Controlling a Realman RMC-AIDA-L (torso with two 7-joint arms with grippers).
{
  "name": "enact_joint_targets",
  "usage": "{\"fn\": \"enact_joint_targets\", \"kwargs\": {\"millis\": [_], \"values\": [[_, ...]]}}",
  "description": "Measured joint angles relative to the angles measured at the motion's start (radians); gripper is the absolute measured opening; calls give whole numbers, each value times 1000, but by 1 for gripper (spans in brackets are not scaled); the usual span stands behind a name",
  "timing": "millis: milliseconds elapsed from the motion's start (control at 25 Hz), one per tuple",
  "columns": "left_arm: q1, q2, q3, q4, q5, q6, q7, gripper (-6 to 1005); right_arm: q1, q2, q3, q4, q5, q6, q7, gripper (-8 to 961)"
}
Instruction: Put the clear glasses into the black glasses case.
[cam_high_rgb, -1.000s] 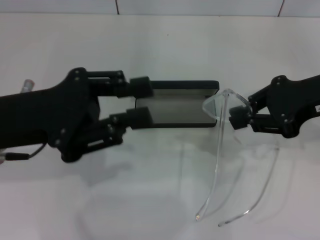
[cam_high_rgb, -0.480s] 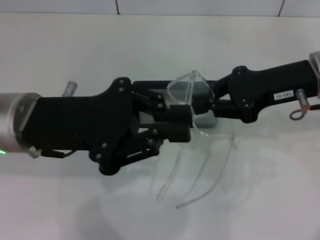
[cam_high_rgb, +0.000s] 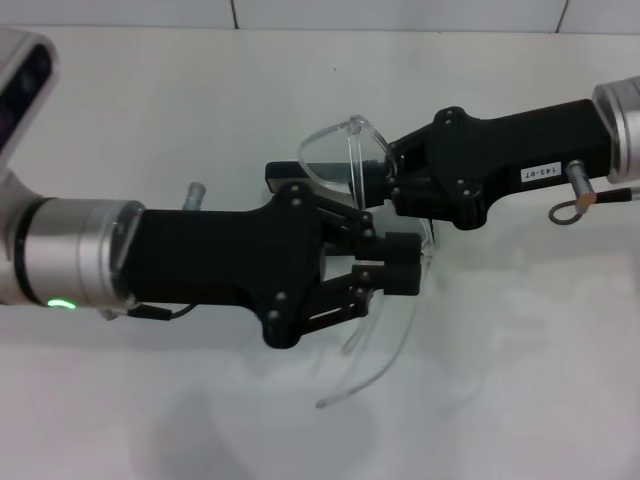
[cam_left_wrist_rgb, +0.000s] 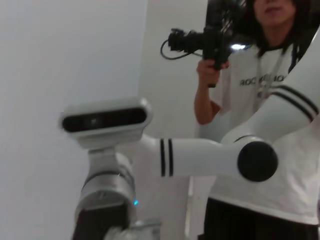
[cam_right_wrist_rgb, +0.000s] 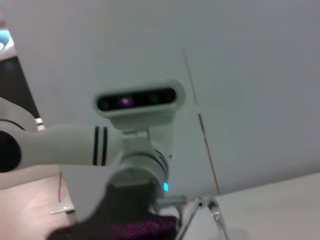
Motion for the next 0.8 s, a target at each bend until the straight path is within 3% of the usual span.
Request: {"fn": "enact_joint_targets", "kwargs": {"millis": [440,800], "values": [[-13,-2,-6,-85,-15,-43,103,156,-10,-1,-13,1,20,-9,-9,109],[1,-1,-5,-83,-84,-46,107,155,-17,-4,-13,2,14,5,-26,109]]}}
